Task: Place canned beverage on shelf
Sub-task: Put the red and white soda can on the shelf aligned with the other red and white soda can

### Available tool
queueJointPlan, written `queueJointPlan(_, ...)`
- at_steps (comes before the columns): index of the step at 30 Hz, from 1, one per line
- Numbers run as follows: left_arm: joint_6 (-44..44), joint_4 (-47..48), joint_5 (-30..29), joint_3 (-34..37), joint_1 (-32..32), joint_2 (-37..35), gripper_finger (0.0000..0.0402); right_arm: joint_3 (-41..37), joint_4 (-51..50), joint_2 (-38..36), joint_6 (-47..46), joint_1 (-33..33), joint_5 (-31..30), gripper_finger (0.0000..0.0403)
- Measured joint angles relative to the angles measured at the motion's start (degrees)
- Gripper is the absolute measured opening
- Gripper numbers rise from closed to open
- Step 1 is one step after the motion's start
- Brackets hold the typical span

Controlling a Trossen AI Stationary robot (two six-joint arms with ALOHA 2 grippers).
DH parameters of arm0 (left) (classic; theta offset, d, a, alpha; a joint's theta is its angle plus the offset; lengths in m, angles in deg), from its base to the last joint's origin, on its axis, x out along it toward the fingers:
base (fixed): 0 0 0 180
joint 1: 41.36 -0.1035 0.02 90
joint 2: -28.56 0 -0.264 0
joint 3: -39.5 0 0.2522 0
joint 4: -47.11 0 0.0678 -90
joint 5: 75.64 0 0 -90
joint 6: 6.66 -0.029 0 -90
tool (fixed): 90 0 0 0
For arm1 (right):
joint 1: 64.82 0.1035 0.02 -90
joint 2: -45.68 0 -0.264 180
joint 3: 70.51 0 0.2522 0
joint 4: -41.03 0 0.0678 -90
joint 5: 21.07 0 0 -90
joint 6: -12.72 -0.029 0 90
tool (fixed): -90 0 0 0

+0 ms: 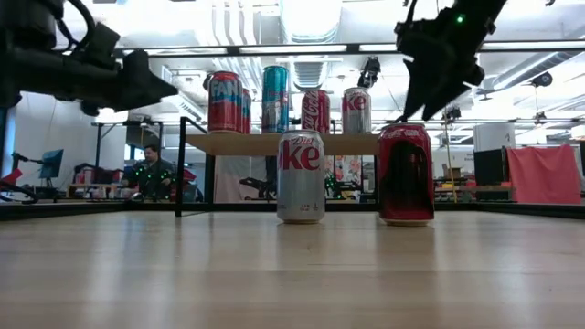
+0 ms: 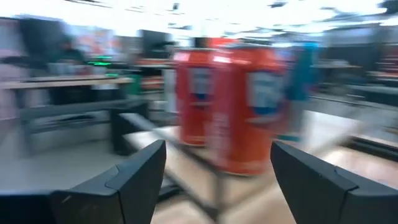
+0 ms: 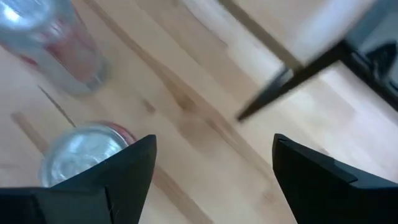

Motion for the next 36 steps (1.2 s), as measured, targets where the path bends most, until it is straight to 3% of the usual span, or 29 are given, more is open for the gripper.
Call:
queueJointPlan(4, -4.9, 0.1, -6.9, 0.0, -0.2, -3.5, 0.0275, 3.2, -3.8, 2.8, -0.6, -0.3, 0.1, 0.0299)
queueJointPlan(8, -6.7, 2.3, -7.3, 0.0, -0.2, -7.4, 0.0275, 6.4, -3.8, 5.1, 0.1, -0.3, 0.1, 0.0299)
queueJointPlan(11, -3.6, 9.9, -5.0, 0.0, -0.2, -9.9, 0.0275, 9.0, -4.1, 6.8, 3.1, -0.3, 0.2, 0.0299)
queueJointPlan(14, 5.3, 22.0, 4.3, 0.0, -0.2, -12.2, 0.0275, 11.8, -6.6, 8.5, 3.9, -0.6, 0.4, 0.0299)
queueJointPlan(17, 14.3, 32.0, 21.8, 0.0, -0.2, -13.5, 0.0275, 15.5, -13.7, 10.5, 3.9, -2.1, 1.7, 0.0299)
queueJointPlan(19, 17.2, 35.3, 32.8, 0.0, -0.1, -13.6, 0.0275, 18.3, -19.3, 12.0, 3.9, -3.7, 3.4, 0.0299)
queueJointPlan(22, 17.4, 36.2, 41.4, 0.0, -0.1, -13.2, 0.0275, 21.8, -24.2, 14.1, 3.8, -6.3, 8.4, 0.0299)
queueJointPlan(28, 17.4, 36.1, 43.1, 0.0, -0.2, -12.4, 0.0275, 23.9, -28.1, 18.1, 6.4, -10.3, 23.9, 0.0299)
queueJointPlan(36, 17.4, 36.1, 43.1, 0.0, -0.2, -11.6, 0.0275, 24.8, -32.8, 23.5, 11.7, -11.1, 24.1, 0.0299)
